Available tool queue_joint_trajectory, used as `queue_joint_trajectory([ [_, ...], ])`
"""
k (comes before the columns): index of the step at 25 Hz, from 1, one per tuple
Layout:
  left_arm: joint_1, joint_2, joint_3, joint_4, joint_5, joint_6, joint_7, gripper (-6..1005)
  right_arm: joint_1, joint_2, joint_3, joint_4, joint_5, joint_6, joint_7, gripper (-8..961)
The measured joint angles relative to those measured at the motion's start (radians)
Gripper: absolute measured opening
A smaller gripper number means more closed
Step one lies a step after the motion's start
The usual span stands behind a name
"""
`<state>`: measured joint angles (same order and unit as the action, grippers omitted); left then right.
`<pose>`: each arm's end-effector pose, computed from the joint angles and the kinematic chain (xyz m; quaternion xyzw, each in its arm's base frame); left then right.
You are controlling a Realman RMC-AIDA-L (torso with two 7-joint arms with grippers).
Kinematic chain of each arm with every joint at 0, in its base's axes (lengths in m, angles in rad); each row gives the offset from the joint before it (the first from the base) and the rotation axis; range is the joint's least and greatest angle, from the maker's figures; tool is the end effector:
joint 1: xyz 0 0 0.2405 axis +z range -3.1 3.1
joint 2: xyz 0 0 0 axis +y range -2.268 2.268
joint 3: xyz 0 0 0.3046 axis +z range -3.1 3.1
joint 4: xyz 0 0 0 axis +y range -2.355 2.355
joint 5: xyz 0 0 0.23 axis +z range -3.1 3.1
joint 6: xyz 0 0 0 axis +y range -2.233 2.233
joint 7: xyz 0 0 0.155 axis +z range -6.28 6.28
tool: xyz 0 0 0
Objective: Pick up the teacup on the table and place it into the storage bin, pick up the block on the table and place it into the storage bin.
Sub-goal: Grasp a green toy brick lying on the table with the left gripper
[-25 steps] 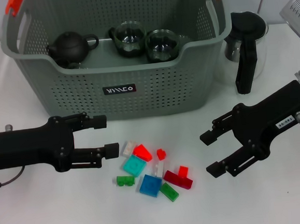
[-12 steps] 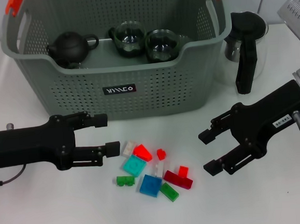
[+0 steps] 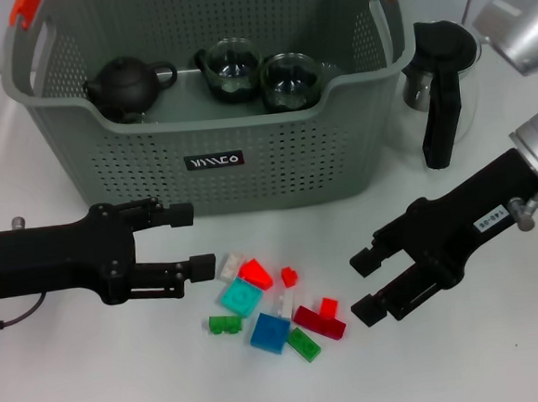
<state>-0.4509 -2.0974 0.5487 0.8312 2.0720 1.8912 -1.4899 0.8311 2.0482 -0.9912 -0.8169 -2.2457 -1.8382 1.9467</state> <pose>-0.3079 0.3213 0.0052 -0.9312 -0.2257 -0.2799 0.0592 0.1900 0.3948 -0.0410 0.9681 -0.2216 -0.0114 0.1163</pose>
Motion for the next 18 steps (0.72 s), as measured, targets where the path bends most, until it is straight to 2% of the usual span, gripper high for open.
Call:
queue_joint_trajectory([
  [7, 0.003, 0.004, -0.005, 0.004, 0.031, -0.009, 0.031, 875, 0.011, 0.007, -0.061, 0.0, -0.011, 0.002, 0.16, 820],
  [18, 0.008, 0.008, -0.016, 0.026, 0.13, -0.016, 0.042, 875, 0.005, 0.003, -0.067, 0.006, -0.09, 0.053, 0.143, 819],
])
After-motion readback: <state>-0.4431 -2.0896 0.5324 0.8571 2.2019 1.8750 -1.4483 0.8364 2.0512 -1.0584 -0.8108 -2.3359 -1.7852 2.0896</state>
